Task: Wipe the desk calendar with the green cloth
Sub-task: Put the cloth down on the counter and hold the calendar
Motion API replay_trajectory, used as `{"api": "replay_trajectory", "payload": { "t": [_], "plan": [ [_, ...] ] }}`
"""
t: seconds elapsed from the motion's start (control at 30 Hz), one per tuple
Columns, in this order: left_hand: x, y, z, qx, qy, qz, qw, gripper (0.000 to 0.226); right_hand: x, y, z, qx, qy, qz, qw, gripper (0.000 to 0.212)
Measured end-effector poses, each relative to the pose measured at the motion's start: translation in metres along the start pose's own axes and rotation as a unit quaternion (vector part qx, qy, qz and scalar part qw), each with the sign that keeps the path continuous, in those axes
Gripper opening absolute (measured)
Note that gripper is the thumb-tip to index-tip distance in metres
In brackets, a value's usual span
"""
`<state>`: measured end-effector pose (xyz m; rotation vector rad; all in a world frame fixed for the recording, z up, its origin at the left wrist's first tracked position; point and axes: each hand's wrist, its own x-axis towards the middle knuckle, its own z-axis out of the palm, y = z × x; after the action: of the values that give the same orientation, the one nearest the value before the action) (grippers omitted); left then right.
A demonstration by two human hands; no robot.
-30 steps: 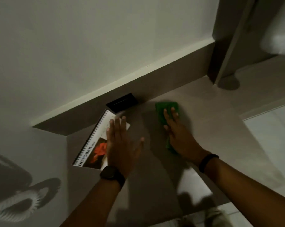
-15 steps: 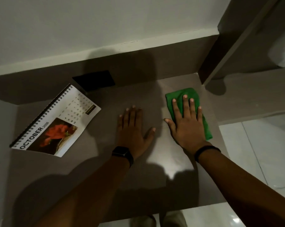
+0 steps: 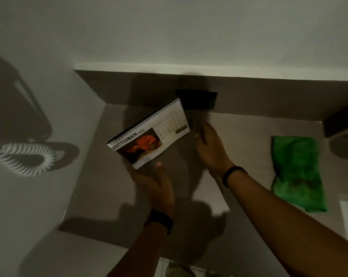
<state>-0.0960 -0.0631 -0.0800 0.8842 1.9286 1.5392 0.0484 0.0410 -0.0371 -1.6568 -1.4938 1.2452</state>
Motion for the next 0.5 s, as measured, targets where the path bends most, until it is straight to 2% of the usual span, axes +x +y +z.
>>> {"api": "replay_trajectory", "payload": {
  "t": [0.1, 0.17, 0.37, 0.5],
  "plan": [
    [0.021, -0.009, -0.020, -0.021, -0.009, 0.014, 1.000, 0.081, 0.019, -0.011, 0.018, 0.029, -0.016, -0.011, 0.999, 0.049],
    [0.029, -0.013, -0.025, -0.044, -0.032, 0.005, 0.998, 0.085, 0.025, -0.013, 0.026, 0.051, -0.019, -0.017, 0.998, 0.048],
    [0.042, -0.011, -0.025, -0.091, -0.059, -0.002, 0.994, 0.082, 0.025, -0.003, 0.042, 0.063, -0.012, -0.004, 0.998, 0.055],
    [0.069, -0.008, -0.030, -0.084, -0.075, -0.063, 0.992, 0.076, 0.015, -0.002, 0.051, 0.094, 0.020, 0.018, 0.995, 0.064]
  ]
}}
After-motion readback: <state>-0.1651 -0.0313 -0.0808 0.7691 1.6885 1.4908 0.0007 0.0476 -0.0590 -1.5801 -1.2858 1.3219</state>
